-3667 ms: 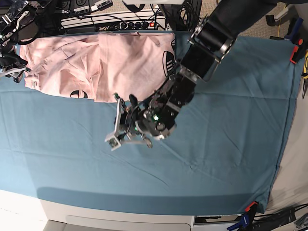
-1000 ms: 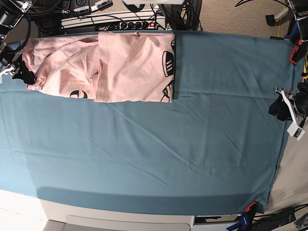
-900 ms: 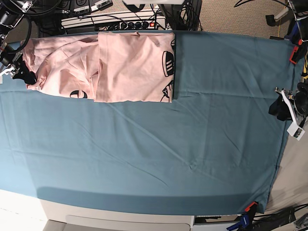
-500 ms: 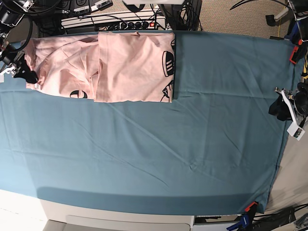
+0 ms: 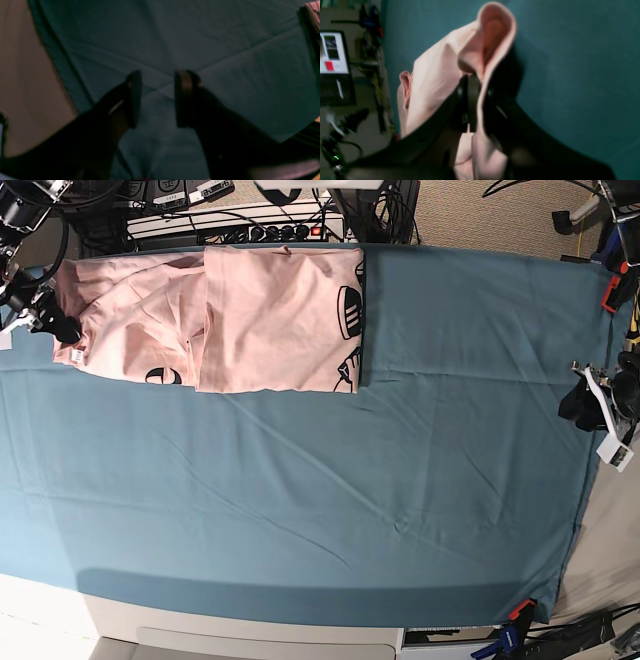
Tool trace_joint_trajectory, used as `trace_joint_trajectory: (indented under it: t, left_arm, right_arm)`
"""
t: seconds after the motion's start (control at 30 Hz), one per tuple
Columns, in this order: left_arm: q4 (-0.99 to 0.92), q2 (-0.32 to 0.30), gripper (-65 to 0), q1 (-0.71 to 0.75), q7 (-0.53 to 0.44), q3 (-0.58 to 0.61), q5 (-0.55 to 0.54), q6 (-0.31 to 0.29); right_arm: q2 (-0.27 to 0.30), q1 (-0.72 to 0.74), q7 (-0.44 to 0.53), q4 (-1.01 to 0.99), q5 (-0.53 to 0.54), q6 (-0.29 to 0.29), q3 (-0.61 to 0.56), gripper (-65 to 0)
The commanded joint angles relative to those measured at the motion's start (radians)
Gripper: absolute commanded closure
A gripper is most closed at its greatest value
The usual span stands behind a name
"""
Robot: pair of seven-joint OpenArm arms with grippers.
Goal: Fold the T-shirt properly
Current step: 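Grasp the collar end of the pink shirt with the right gripper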
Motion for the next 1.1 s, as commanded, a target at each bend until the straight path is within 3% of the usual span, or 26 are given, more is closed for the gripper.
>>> trace_joint_trajectory:
  t: [0.0,0.2,0.37,0.6,0.8,0.93,1.07]
  left_arm:
    - [0.014,-0.034,-23.7,-0.014,-0.017,-0.010,-0.007,0.000]
    - [0.014,-0.109,-23.7,-0.026,-0.029,-0.010,0.015,0.000]
    - [0.014,-0.157,-23.7,-0.036,-0.033,-0.010,0.018,0.016]
    - [0.014,-0.161,-23.7,-0.036,-0.035,-0.010,0.042,0.016]
    - [0.014,-0.200,-23.7,-0.040,-0.107,-0.010,0.127,0.016]
    - [0.014,-0.246,-23.7,-0.087,-0.116,-0.010,0.142,0.039]
    - [0.014,-0.279,-23.7,-0.145,-0.116,-0.010,0.142,0.054]
  right_arm:
    - [0.024,-0.010,0.006,0.058,0.033,0.002,0.003,0.0]
    - [-0.096,-0.158,0.006,0.455,0.033,0.002,0.003,0.0]
    - [-0.261,-0.245,0.006,0.837,0.033,0.002,0.003,0.0]
    - [-0.489,-0.297,0.006,1.216,0.033,0.002,0.003,0.0]
    - [-0.610,-0.297,0.006,1.266,-0.093,0.002,-0.082,0.0]
    - [-0.653,-0.293,0.018,1.266,-0.270,0.002,-0.245,0.0]
    - [-0.667,-0.260,0.130,1.266,-0.485,0.002,-0.375,0.0]
